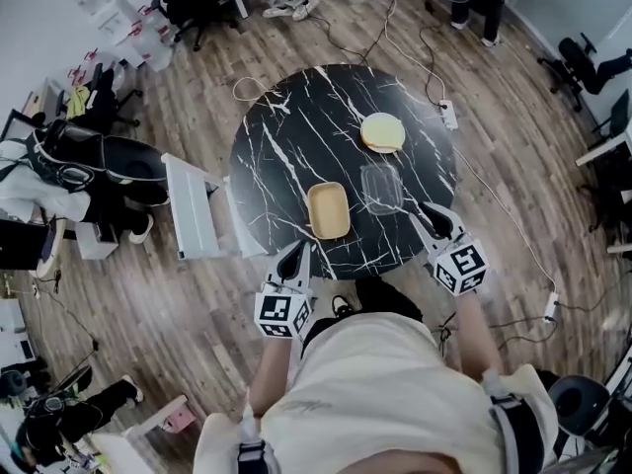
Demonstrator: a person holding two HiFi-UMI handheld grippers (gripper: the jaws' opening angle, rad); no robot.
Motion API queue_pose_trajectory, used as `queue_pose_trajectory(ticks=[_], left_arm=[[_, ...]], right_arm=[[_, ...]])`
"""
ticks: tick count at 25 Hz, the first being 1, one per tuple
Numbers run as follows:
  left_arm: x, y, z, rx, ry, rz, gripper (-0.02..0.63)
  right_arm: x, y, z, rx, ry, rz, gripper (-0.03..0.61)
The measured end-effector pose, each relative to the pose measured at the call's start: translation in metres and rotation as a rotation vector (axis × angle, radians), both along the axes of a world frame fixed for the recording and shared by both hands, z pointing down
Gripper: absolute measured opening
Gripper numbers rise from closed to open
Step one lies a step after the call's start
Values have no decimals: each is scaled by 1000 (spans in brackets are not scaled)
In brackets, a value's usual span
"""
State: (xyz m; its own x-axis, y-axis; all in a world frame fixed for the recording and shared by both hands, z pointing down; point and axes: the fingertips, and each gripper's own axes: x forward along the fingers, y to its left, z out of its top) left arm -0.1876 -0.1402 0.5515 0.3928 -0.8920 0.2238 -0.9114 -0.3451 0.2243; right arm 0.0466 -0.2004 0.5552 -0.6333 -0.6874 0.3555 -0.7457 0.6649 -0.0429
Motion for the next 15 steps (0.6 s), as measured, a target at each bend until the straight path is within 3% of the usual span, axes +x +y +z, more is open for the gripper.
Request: queue_pose_trajectory(ticks=[5, 15], left_arm=[[26, -52, 2, -5, -27, 33, 20], [77, -116, 25, -79, -71, 72, 20]], right_arm=[[2, -37, 36, -55, -11, -11, 106], [29, -94, 128, -185, 65, -19, 101]])
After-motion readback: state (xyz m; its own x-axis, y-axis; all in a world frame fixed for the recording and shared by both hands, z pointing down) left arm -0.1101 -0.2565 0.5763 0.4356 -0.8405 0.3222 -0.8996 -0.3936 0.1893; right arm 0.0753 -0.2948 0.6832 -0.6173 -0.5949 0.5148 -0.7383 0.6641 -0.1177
